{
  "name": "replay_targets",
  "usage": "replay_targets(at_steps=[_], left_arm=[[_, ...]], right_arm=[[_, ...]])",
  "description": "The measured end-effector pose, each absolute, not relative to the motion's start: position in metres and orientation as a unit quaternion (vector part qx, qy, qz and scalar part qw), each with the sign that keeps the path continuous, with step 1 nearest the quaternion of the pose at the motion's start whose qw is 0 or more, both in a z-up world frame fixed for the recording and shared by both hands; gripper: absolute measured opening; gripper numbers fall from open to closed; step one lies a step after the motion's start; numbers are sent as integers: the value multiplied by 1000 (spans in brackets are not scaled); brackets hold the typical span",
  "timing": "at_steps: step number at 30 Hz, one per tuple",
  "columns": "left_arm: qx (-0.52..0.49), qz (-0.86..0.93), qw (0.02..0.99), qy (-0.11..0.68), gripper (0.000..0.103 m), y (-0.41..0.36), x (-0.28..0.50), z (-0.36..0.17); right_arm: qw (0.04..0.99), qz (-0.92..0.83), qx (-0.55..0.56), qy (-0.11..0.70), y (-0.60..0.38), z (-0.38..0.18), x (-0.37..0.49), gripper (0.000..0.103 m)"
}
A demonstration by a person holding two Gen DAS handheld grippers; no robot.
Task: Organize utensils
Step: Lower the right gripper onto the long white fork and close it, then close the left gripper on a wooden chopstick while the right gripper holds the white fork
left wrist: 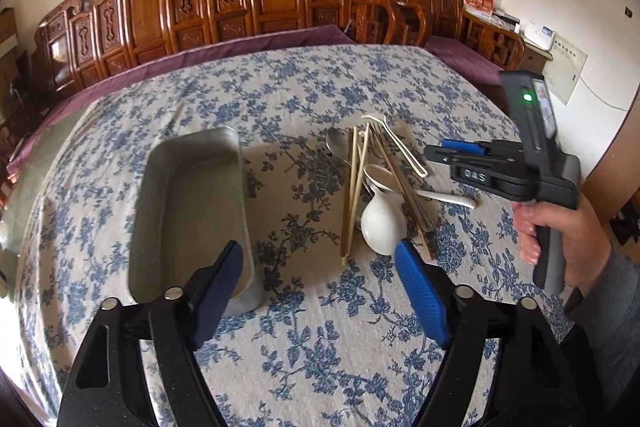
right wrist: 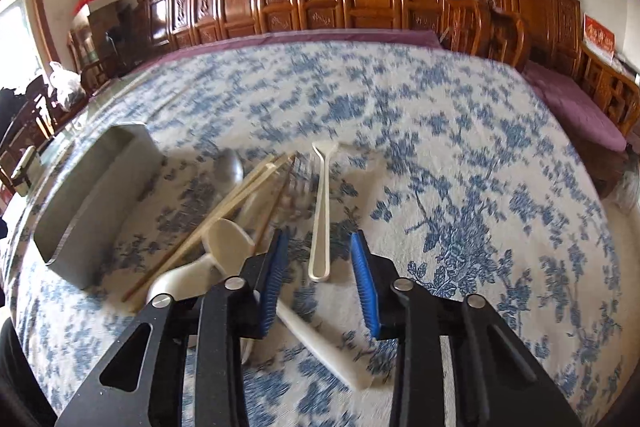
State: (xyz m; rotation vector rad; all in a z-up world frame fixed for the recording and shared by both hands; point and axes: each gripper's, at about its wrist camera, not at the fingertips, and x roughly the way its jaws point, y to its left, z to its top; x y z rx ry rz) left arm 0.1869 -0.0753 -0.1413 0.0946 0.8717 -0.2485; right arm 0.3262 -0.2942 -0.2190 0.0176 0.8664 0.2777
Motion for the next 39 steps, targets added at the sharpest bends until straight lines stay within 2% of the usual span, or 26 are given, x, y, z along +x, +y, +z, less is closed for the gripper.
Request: replay_targets(at_steps=[6,8,10,14,21,27,34,39], left_arm=[[45,-130,884,447,53,-92,203,-170],[46,-133,879,455,47,-98,207,-181],[47,-133,875,463,41,-103,211,-193],[51,-135,867,476,27,-110,220,-208],[57,-120,858,496,26,-114,228,-229],[54,-112,860,495,21,-113,233,-236],[59,-100,862,494,5,-113,232,-236],[55,-102,862,493,4,-110,225,-234]], right_arm=[[894,157,-18,419,-286,-233,346,34],[889,162,-26,427,-282,-239,350,31],[884,152,-50,438,-280,-246,355,22],[882,144,-59,445,-287,-249,356,13],[888,144,-65,432,-291,-239,348,13],[891,151,-70,422,-287,-232,344,13],[893,147,-67,420,-290,-229,343,13],[895,146,-71,415,-290,-225,337,13]])
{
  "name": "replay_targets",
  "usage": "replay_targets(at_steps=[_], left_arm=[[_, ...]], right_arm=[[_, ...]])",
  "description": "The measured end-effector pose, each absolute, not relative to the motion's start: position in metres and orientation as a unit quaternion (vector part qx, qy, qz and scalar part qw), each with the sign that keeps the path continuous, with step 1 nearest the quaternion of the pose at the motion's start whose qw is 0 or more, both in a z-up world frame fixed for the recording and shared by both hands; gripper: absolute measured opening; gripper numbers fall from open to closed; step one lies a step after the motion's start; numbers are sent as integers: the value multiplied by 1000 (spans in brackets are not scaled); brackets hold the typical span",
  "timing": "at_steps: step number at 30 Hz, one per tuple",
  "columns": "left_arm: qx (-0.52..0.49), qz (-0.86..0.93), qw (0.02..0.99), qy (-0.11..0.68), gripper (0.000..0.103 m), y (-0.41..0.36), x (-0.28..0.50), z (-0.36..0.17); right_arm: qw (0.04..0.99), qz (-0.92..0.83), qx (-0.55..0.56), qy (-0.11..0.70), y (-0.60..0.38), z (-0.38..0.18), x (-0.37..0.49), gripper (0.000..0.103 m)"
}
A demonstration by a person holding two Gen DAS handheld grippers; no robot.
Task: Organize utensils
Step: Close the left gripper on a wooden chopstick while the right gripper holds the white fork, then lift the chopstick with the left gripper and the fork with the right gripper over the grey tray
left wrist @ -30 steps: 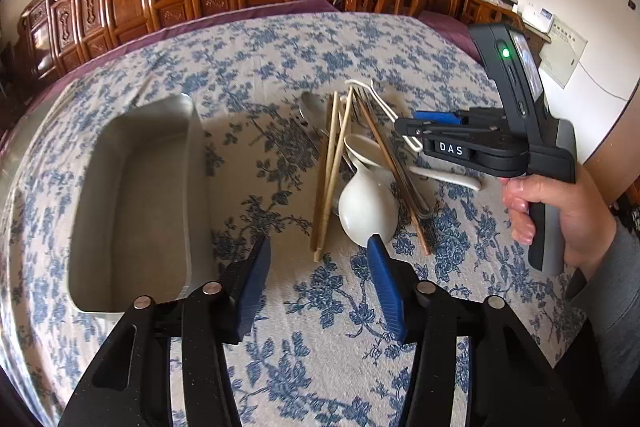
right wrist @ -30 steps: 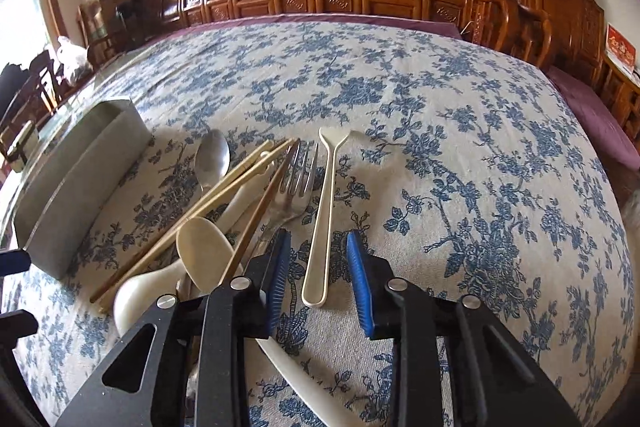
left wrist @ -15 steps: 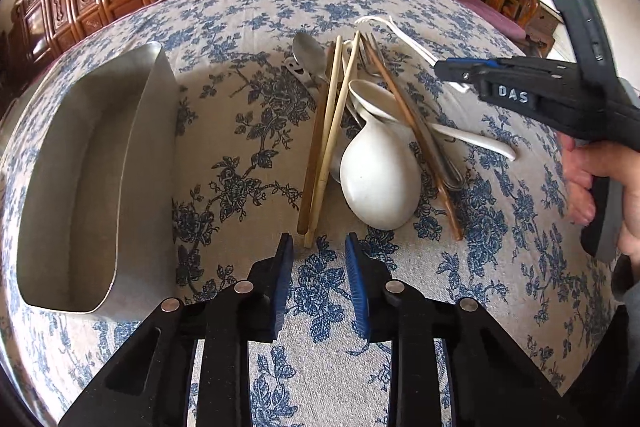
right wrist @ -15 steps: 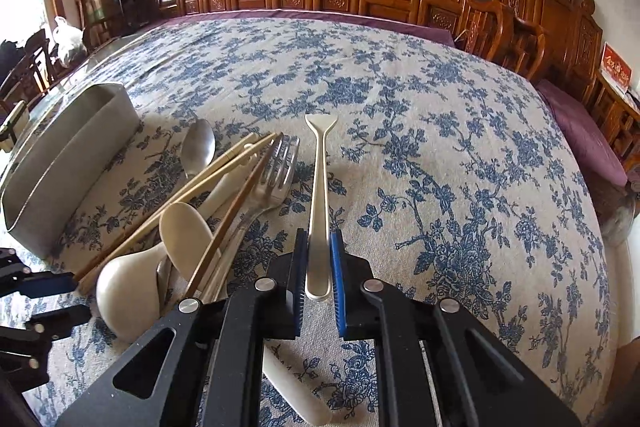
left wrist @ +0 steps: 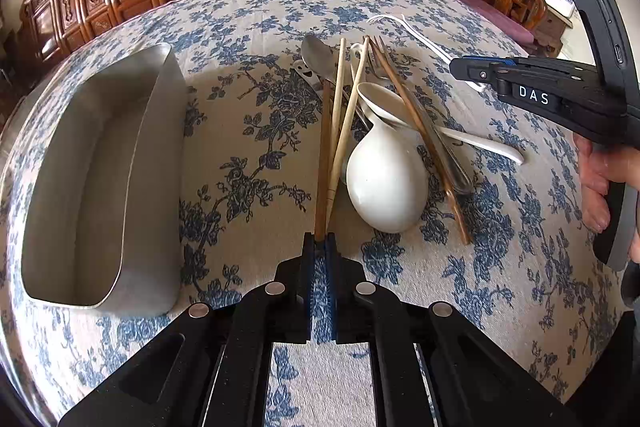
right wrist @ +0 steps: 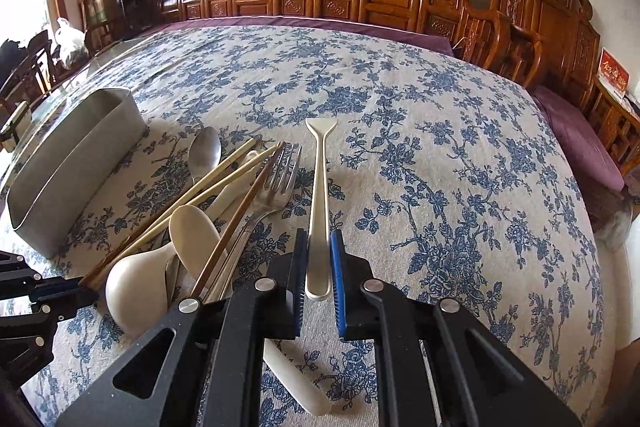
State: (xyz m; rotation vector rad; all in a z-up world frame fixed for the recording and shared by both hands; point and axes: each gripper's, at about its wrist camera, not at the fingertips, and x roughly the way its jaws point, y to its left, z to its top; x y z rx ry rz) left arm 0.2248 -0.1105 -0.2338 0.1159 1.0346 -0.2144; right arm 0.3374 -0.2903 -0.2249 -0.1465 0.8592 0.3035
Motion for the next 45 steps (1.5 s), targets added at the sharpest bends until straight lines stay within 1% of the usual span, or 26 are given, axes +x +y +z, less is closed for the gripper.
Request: replay_targets(at_steps=[10,18,19,20,22,23,34,39,42,44,45], left_arm=[[49,-112,858,498,4,-106,202,-226],[53,-109,856,503,6,-106,207,-229],[51,-110,856,503,8,-106,208,-229],[51,-111,856,502,12,-106,208,-228],[50,-112,858,499,17,-108,210,-227],[51,-113,858,499,18,-109,211,-226],[47,-104,864,490,18,-101,219,-217],[51,-102,859,500,17,-100,224,-222],[60,-100,857,502,16,-103,224,-226],[62,-95,855,506,10,-102,226,-229],[60,-93,854,508,9,-101,227,-230]], right_arm=[[898,150,-74,407,-288,-218,328,13],[897,154,-78,407,-286,-218,327,13],[897,154,-78,407,-286,-218,327,13],[897,154,-78,407,-286,-218,327,13],[897,154,-77,406,-286,-218,327,13],[897,155,-77,406,-285,-218,327,13],[896,158,-80,408,-285,-219,328,13],[895,160,-82,408,-284,-219,328,13],[895,160,-81,409,-284,-219,328,13],[895,160,-80,409,-284,-220,328,13],[895,161,-80,408,-284,-220,328,13]])
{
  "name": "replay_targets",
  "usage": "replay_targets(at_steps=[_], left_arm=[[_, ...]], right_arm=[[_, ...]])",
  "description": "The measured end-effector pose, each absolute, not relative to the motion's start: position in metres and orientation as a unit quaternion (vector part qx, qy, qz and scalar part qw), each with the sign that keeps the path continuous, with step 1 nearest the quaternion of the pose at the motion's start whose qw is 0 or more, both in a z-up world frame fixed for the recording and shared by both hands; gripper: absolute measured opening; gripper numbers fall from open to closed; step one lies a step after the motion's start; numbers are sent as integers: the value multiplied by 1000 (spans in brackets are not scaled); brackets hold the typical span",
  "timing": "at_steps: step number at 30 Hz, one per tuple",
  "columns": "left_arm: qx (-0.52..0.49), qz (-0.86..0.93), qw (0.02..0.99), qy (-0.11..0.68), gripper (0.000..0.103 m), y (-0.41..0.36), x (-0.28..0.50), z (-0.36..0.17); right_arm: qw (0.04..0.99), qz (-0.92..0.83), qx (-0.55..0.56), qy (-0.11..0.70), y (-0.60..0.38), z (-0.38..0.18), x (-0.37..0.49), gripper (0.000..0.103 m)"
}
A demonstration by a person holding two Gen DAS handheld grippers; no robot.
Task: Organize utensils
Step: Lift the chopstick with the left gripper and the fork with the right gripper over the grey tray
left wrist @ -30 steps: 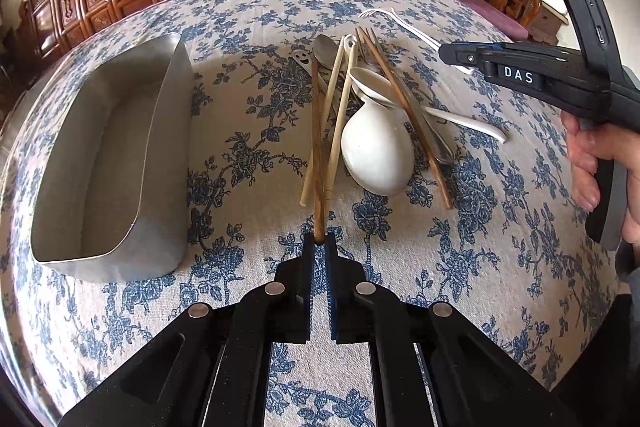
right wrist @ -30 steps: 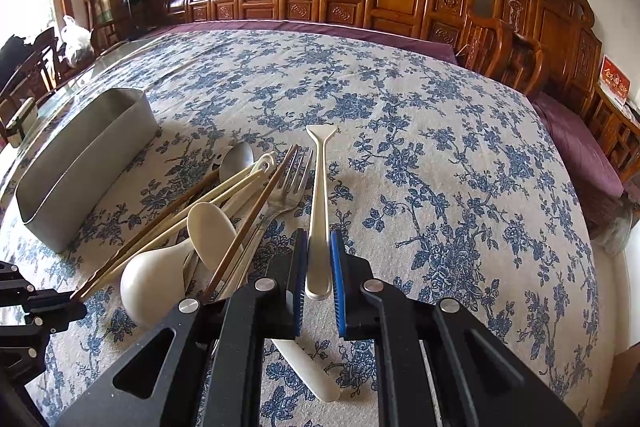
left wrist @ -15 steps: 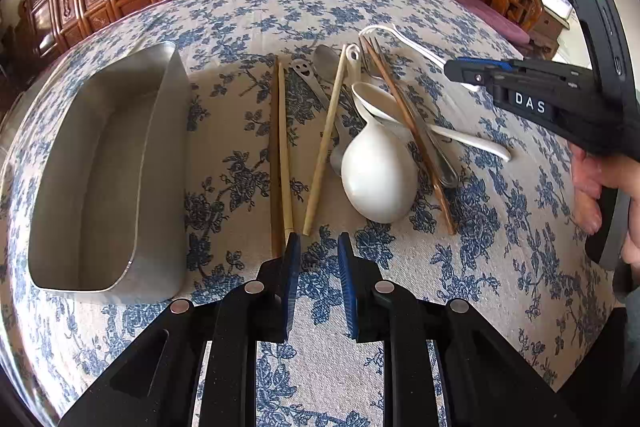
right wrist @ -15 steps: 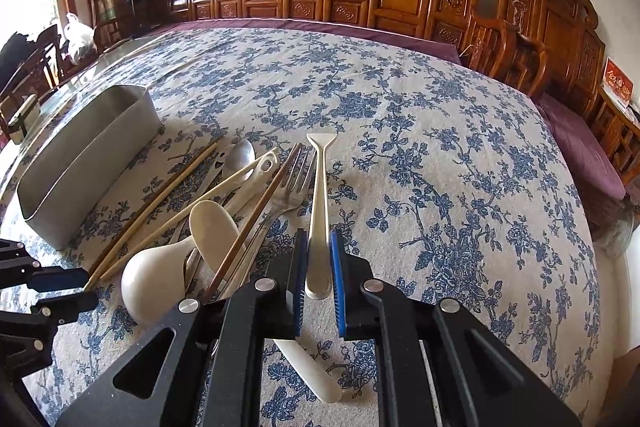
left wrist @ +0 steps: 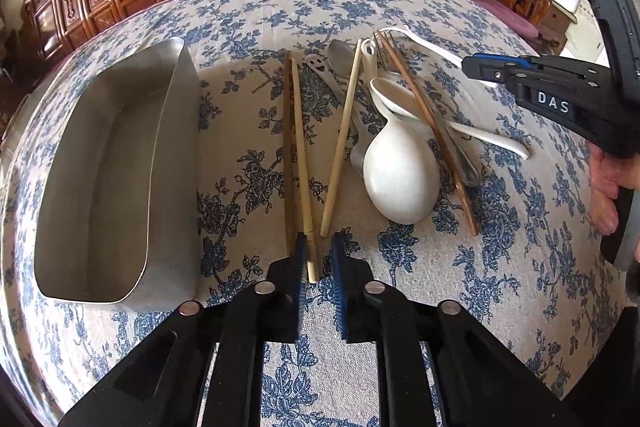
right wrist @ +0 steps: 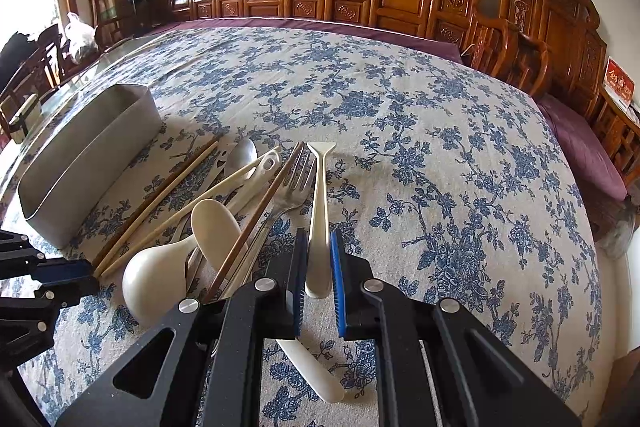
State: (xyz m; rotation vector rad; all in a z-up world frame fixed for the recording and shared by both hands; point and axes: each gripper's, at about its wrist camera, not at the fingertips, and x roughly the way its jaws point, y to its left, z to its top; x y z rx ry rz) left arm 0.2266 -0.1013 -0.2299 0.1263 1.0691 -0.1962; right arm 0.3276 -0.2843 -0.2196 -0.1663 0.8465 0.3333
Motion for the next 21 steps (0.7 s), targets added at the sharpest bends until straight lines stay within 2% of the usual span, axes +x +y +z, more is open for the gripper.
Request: replay_targets(at_steps=[10,14,21], left_arm=[[88,-80,853,508,8,-104,223,-233],[84,-83,854,506,4,-103,221,-232],[81,-94,873,472,4,-100,202,-207]], right_arm=[[895,162,-83,407,-284,-218,328,13],[895,159,-83,407,-285,-217,325,13],[900,156,-66,402,-288,-209,306,13]])
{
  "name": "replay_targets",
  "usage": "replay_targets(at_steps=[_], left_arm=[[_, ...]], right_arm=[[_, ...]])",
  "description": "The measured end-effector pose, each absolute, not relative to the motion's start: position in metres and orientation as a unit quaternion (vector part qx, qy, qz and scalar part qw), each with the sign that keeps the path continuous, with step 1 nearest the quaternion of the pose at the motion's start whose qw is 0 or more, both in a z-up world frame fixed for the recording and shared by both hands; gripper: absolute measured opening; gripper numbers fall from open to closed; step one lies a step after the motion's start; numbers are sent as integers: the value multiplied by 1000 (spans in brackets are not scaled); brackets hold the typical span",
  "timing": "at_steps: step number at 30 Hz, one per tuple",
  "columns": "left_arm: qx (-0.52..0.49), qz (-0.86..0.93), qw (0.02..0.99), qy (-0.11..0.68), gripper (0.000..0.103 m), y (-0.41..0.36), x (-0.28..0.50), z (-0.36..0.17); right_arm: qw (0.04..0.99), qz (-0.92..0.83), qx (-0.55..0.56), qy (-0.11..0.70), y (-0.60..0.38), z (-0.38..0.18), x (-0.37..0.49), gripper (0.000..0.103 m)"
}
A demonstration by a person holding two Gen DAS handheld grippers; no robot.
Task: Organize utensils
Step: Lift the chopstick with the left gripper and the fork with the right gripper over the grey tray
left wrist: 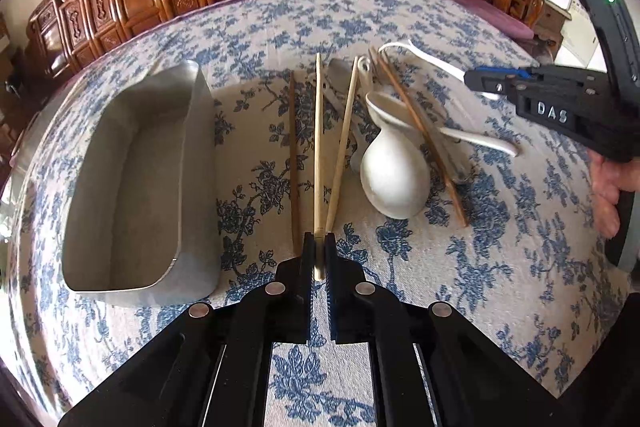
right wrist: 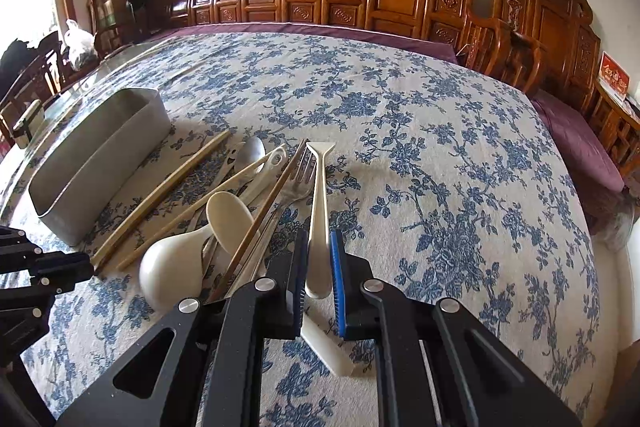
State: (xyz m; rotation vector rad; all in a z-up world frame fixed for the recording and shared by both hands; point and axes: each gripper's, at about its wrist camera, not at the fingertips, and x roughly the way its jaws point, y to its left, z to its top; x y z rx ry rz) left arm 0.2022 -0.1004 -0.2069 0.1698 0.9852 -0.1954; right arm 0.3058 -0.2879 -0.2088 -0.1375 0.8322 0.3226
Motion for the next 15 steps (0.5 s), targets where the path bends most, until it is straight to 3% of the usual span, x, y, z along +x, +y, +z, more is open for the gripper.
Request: replay_targets(at_steps=[15], left_arm=[[45,-85,899,426,4,-35,179,-152]], right_arm=[[918,131,-70,369,-275,-171,257,13]])
